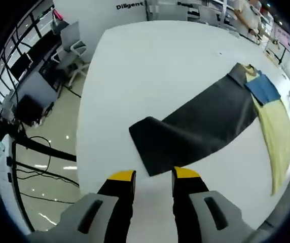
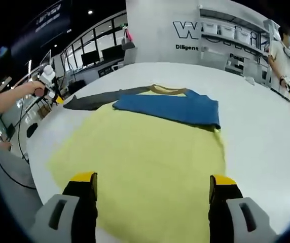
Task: Fold the garment on the visible template until the final outline fits inside the template.
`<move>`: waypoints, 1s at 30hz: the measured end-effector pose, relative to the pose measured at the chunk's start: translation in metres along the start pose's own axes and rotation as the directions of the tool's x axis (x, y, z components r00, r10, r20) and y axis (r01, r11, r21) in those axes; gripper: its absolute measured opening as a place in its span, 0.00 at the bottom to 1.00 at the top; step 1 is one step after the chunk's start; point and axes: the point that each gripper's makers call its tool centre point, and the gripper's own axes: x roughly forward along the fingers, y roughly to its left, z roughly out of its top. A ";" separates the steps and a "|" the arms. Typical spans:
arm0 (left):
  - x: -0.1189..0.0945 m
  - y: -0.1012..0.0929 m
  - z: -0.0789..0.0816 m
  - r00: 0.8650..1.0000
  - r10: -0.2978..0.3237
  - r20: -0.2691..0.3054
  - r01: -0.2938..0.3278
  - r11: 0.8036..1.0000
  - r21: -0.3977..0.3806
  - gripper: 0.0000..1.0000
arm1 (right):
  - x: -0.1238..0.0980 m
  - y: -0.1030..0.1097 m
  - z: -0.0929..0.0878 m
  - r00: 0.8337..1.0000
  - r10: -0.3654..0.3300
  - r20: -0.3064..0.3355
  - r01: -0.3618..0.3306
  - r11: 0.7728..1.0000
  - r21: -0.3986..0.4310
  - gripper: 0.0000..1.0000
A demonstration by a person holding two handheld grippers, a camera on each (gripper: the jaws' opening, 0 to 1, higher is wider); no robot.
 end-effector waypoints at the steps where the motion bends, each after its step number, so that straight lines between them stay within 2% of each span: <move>1: 0.001 0.000 -0.001 1.000 -0.001 -0.002 0.001 1.000 -0.003 0.27 | -0.001 0.000 0.000 1.000 -0.001 0.001 0.001 1.000 -0.001 0.90; 3: 0.004 0.000 -0.005 1.000 -0.005 0.008 0.005 0.999 -0.054 0.20 | -0.007 0.002 0.003 1.000 0.001 0.008 -0.001 1.000 -0.010 0.90; 5: 0.008 -0.001 -0.010 1.000 -0.007 -0.003 0.007 0.997 -0.083 0.19 | -0.012 0.003 0.004 1.000 0.005 0.010 -0.005 1.000 -0.020 0.90; 7: 0.011 -0.002 -0.015 1.000 -0.012 -0.017 0.011 0.996 -0.092 0.18 | -0.016 0.002 0.005 1.000 0.002 0.009 -0.002 1.000 -0.024 0.90; 10: 0.015 -0.003 -0.022 1.000 -0.009 -0.029 0.006 0.995 -0.099 0.11 | -0.023 -0.003 0.008 1.000 -0.004 0.025 0.005 1.000 -0.014 0.90; 12: 0.014 -0.004 -0.019 1.000 -0.006 -0.003 0.005 0.993 -0.122 0.06 | -0.025 -0.003 0.009 0.999 -0.004 0.034 0.004 1.000 -0.003 0.90; 19: 0.007 -0.013 -0.024 1.000 -0.003 -0.016 0.001 0.994 -0.110 0.05 | -0.028 -0.004 0.003 1.000 -0.004 0.020 0.004 1.000 0.006 0.90; 21: 0.002 -0.018 -0.026 1.000 -0.003 -0.016 0.001 0.995 -0.097 0.10 | -0.028 -0.003 0.001 1.000 -0.004 0.013 0.004 1.000 0.000 0.90; 23: -0.002 -0.020 -0.028 1.000 -0.010 -0.015 0.009 0.995 -0.098 0.26 | -0.028 -0.003 0.000 1.000 -0.003 0.008 0.003 1.000 -0.003 0.90; 24: -0.003 -0.024 -0.027 1.000 -0.029 -0.004 0.028 0.992 -0.124 0.32 | -0.028 -0.003 -0.001 1.000 -0.002 0.004 0.002 1.000 -0.003 0.90; 26: -0.005 -0.027 -0.024 0.999 -0.049 0.021 0.052 0.989 -0.138 0.34 | -0.027 -0.002 -0.003 1.000 -0.001 -0.003 0.001 1.000 -0.005 0.90; 30: -0.006 -0.025 -0.017 0.997 -0.065 0.034 0.070 0.986 -0.154 0.33 | -0.026 -0.002 -0.005 1.000 0.000 -0.016 -0.001 1.000 -0.013 0.90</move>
